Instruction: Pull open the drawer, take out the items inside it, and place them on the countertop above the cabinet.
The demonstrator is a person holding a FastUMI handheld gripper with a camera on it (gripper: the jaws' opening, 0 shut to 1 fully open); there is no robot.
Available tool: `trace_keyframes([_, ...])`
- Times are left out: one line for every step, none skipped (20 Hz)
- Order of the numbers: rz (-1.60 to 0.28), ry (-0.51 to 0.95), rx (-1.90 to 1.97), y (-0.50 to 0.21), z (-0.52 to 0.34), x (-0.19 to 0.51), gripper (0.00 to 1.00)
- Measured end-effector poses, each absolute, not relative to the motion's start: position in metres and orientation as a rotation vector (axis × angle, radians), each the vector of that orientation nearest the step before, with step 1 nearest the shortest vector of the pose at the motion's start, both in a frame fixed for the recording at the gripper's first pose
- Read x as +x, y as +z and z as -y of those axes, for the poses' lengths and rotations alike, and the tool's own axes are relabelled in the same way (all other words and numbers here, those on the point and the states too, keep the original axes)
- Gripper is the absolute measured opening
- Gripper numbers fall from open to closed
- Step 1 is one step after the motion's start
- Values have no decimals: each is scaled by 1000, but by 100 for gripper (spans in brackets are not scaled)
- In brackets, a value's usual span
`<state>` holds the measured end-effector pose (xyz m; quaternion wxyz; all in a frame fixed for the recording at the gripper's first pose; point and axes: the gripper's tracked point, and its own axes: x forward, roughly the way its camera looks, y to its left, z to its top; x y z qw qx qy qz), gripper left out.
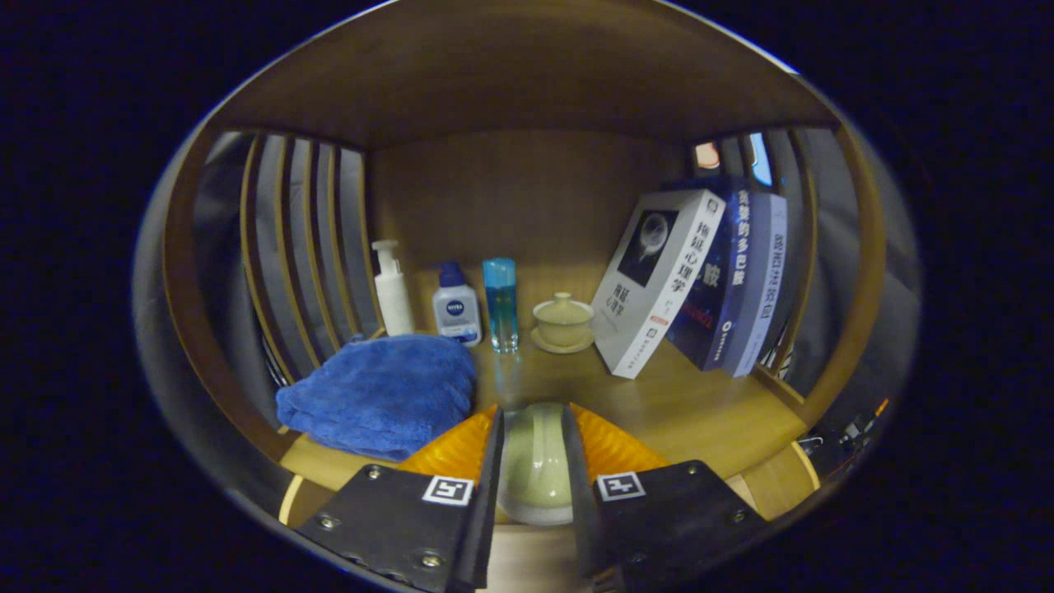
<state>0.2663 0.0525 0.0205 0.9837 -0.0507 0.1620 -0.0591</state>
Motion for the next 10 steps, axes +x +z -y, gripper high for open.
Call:
trace_keyframes([-295,-129,-100,31,-50,256,40])
trace_keyframes([-269,-145,-99,42,-48,245,40])
trace_keyframes([-243,-161,-106,52,-46,231,40])
trace_keyframes([-226,-173,-122,60,-44,218,40])
trace_keyframes([-212,-191,-145,66,-41,205,40])
trace_keyframes([-202,-209,-166,70,-40,190,40])
trace_keyframes([-200,-221,-179,71,-39,176,40])
trace_keyframes([-193,-227,-186,73,-41,163,40])
trace_keyframes([-187,-239,-187,74,-42,151,40])
trace_keyframes([-184,-244,-179,74,-43,140,40])
